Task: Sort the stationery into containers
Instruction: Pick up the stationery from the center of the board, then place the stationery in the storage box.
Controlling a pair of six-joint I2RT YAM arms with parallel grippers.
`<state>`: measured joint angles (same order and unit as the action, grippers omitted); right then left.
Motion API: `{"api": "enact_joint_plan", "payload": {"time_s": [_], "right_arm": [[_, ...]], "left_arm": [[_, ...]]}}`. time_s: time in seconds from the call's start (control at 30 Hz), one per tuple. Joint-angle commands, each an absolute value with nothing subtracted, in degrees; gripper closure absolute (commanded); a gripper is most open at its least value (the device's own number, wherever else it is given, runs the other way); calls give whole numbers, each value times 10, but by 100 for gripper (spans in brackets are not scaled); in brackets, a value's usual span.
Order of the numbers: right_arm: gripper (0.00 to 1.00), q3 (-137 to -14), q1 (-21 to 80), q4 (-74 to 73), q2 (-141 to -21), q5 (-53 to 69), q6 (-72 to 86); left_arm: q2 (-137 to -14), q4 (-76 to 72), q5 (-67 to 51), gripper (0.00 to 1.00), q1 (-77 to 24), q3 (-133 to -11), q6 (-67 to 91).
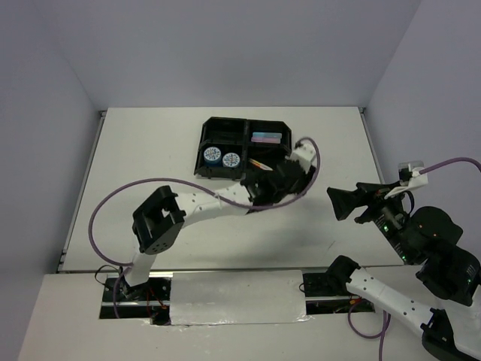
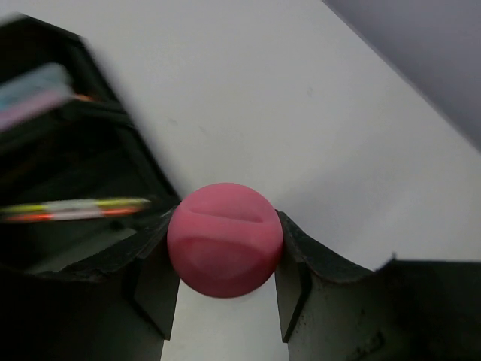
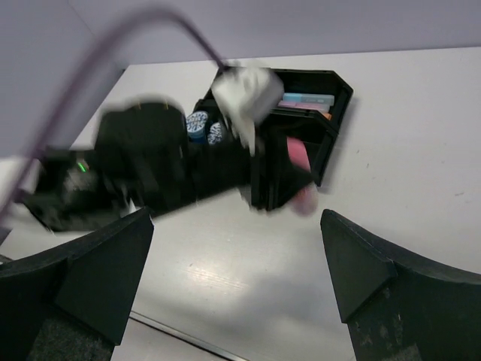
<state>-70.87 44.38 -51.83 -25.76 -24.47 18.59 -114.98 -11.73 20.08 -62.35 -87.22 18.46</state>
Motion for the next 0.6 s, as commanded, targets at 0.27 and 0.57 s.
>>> {"api": "enact_joint_plan", "payload": {"time_s": [0.27,0.57], "right_arm": [[0,-668,446,-441,-266,-214,185],[0,-632,446,-416,-274,-177,190]], "left_arm": [[-1082,157,231,100,-312,-1077,406],[-1200,11,138,98,-219,-1138,370]]}}
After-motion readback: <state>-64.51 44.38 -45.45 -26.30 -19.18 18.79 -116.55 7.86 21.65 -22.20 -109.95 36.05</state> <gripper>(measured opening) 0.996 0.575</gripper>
